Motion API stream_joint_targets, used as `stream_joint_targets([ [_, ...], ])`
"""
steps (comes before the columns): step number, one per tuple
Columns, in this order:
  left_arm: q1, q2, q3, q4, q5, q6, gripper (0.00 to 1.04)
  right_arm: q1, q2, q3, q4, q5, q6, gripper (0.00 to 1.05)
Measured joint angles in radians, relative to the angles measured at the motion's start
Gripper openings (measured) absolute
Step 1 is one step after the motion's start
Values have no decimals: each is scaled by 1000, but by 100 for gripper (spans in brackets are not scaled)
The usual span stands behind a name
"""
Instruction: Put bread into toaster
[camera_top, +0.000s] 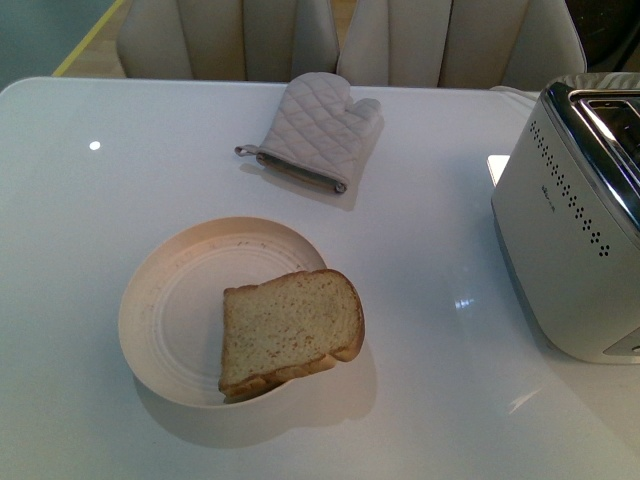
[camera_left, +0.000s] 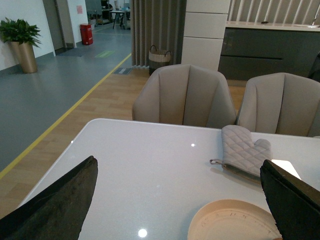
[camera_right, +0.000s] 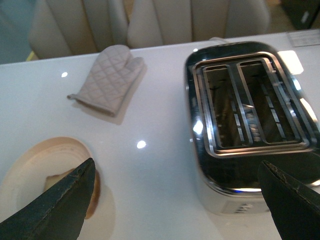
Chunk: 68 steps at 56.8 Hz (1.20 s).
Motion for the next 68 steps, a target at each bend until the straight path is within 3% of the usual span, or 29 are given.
stream_joint_targets([
  [14, 0, 0, 0, 0, 0, 0, 97, 103, 382, 130, 146, -61, 117, 96],
  [48, 0, 0, 0, 0, 0, 0, 97, 118, 1118, 381, 293, -219, 466, 96],
  [68, 0, 0, 0, 0, 0, 0, 97, 132, 1284, 512, 298, -276, 552, 96],
])
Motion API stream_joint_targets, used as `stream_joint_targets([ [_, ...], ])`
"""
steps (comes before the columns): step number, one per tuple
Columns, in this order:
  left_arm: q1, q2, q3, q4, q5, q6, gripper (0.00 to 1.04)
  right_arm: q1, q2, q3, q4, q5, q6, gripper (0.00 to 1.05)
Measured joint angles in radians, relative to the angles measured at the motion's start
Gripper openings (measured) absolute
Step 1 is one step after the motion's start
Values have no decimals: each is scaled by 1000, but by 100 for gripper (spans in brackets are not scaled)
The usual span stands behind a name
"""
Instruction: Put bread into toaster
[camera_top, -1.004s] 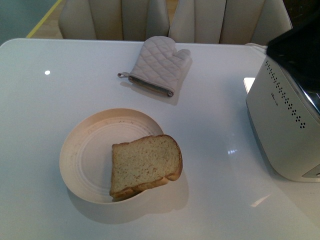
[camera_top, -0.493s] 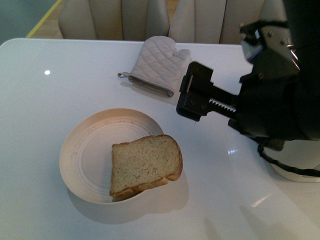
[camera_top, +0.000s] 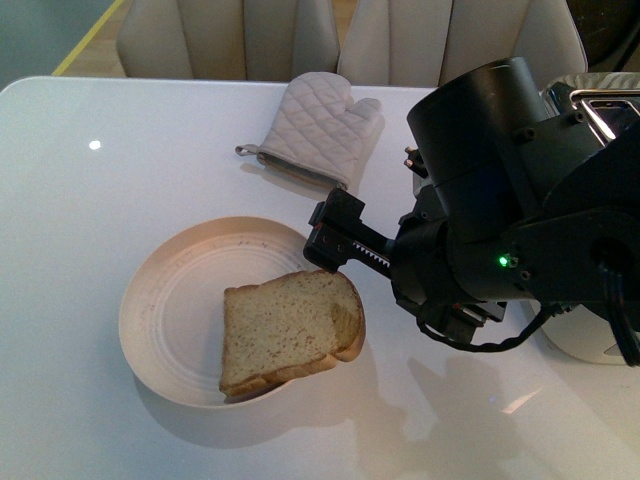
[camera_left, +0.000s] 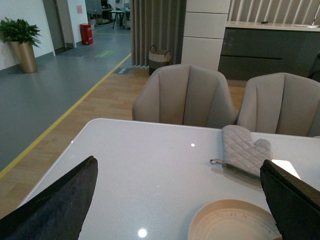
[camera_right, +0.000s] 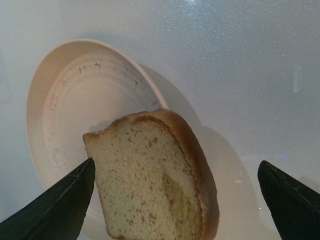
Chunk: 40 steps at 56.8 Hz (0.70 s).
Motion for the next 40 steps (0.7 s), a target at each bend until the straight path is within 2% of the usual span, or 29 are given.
stream_joint_targets([
  [23, 0, 0, 0, 0, 0, 0, 97, 5, 123, 97, -21, -79, 85, 96],
  [40, 0, 0, 0, 0, 0, 0, 97, 8, 150, 109, -17, -100, 127, 95],
])
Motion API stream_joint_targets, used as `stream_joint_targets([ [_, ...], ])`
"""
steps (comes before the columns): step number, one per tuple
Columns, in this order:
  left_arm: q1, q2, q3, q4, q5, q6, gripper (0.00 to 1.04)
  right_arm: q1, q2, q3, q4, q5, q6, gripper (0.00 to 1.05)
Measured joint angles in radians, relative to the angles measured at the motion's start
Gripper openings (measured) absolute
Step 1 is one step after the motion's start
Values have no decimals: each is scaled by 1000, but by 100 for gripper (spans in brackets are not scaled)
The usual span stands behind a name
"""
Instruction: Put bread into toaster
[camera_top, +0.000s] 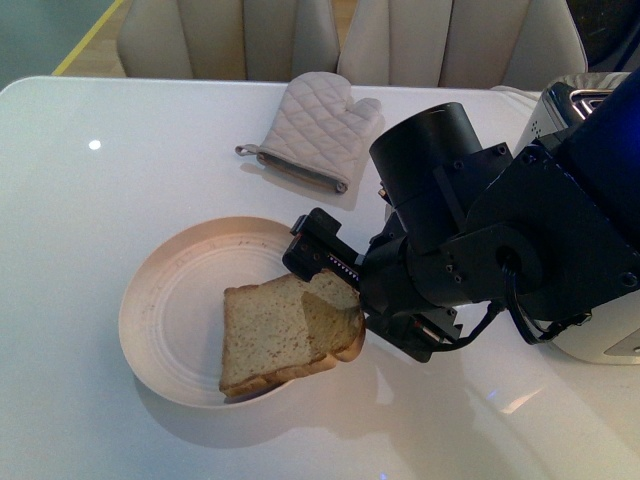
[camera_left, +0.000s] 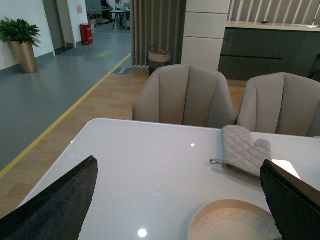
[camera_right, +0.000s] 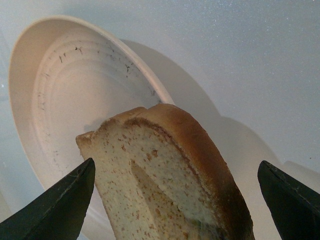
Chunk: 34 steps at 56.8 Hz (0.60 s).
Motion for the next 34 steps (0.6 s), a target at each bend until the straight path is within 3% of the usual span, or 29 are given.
stream_joint_targets([
  [15, 0, 0, 0, 0, 0, 0, 97, 4, 0, 1, -2, -8, 6, 56],
  [29, 0, 0, 0, 0, 0, 0, 97, 2, -5, 1, 2, -15, 22, 11],
  [34, 0, 0, 0, 0, 0, 0, 97, -2, -10, 0, 13, -16, 26, 4],
])
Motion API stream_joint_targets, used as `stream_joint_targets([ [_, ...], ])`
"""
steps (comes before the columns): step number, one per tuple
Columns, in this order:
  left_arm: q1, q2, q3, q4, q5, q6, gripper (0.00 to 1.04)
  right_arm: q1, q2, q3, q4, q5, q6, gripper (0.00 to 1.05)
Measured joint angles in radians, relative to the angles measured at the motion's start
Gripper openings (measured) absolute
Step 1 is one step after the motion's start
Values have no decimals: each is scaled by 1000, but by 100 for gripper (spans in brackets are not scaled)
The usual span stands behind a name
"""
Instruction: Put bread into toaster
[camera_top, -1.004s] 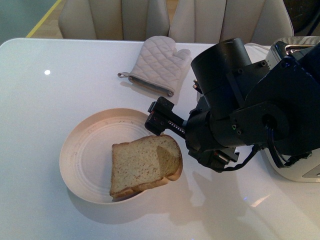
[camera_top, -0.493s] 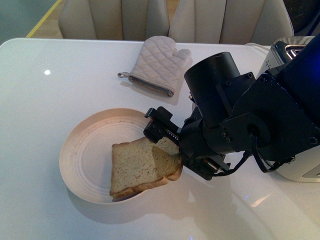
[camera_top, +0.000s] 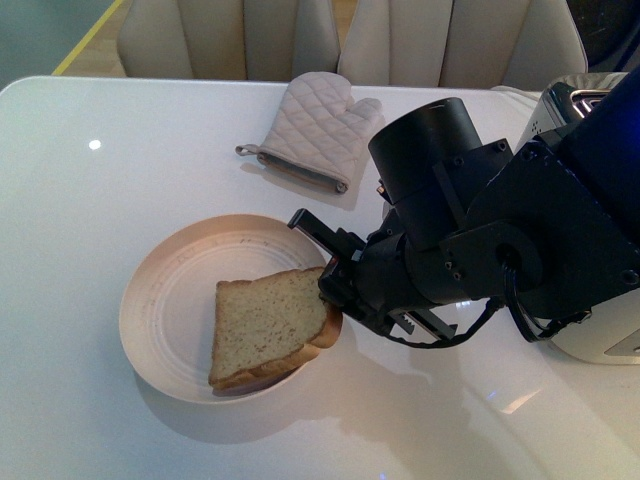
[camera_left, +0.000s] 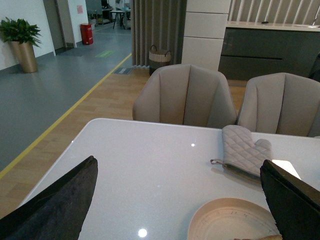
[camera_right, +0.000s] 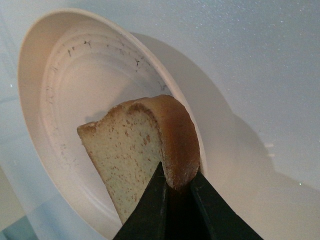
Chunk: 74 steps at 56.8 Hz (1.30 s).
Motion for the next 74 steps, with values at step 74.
stream_joint_targets([
  [74, 0, 0, 0, 0, 0, 0, 97, -412, -927, 108, -388, 198, -660, 3],
])
